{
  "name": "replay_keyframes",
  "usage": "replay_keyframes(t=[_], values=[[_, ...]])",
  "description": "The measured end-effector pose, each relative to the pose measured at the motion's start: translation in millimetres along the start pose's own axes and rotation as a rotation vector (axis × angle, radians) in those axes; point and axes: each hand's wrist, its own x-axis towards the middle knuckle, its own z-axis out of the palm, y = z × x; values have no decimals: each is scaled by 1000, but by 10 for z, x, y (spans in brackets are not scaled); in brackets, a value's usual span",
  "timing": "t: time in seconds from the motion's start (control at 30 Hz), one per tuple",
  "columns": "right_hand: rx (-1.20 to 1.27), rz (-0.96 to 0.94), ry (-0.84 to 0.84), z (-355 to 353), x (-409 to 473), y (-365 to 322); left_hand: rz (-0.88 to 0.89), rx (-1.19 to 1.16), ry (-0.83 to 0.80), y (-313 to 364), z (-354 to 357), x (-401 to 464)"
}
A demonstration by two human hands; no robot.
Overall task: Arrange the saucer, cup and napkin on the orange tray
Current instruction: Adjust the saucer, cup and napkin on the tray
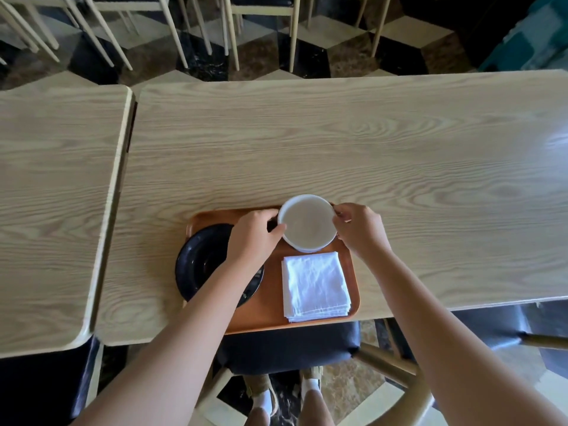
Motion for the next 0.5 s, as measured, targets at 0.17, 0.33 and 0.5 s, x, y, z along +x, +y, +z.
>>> replay_keyframes(t=[0.17,0.33,0.5], values=[[60,-5,2,22,-106,20,10,-27,5,-46,12,-61],[52,-16,-1,31,-117,22,1,-17,11,-68,18,-82],[71,-1,3,23,-154,35,4,-30,42,-43,23,-181]])
